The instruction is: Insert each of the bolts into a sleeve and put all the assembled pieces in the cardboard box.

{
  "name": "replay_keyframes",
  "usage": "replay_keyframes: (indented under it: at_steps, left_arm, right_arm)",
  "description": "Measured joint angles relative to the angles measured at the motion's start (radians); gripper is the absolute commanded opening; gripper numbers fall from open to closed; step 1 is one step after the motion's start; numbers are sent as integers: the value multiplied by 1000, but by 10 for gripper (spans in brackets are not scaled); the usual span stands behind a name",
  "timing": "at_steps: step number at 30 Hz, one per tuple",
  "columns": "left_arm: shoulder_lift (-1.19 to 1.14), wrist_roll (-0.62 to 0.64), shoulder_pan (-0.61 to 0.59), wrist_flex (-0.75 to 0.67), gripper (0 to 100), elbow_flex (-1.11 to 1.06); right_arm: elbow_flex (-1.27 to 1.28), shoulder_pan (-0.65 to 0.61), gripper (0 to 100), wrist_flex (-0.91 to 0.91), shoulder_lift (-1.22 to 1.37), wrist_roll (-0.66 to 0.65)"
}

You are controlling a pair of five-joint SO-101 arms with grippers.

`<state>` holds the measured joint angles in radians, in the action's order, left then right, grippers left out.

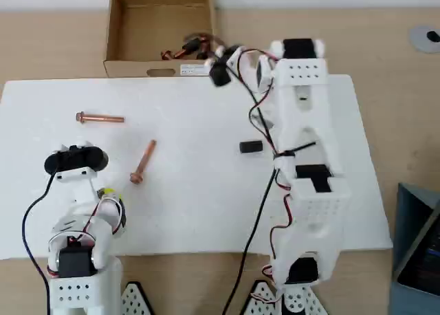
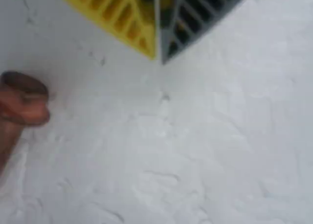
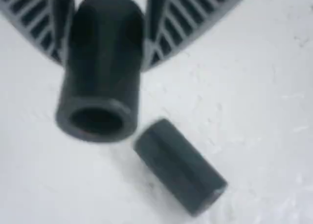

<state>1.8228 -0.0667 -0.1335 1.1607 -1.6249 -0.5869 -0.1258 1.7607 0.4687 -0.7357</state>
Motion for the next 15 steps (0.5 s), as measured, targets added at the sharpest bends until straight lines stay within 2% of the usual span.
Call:
replay_keyframes:
  at_steps: [6, 15]
  left_arm:
    - [0, 0, 0, 0, 5, 0]
    - [0, 0, 0, 0, 6, 9]
  right_arm:
    - [44, -2, 10, 3, -230, 77]
    - [431, -2, 10, 3, -723, 199]
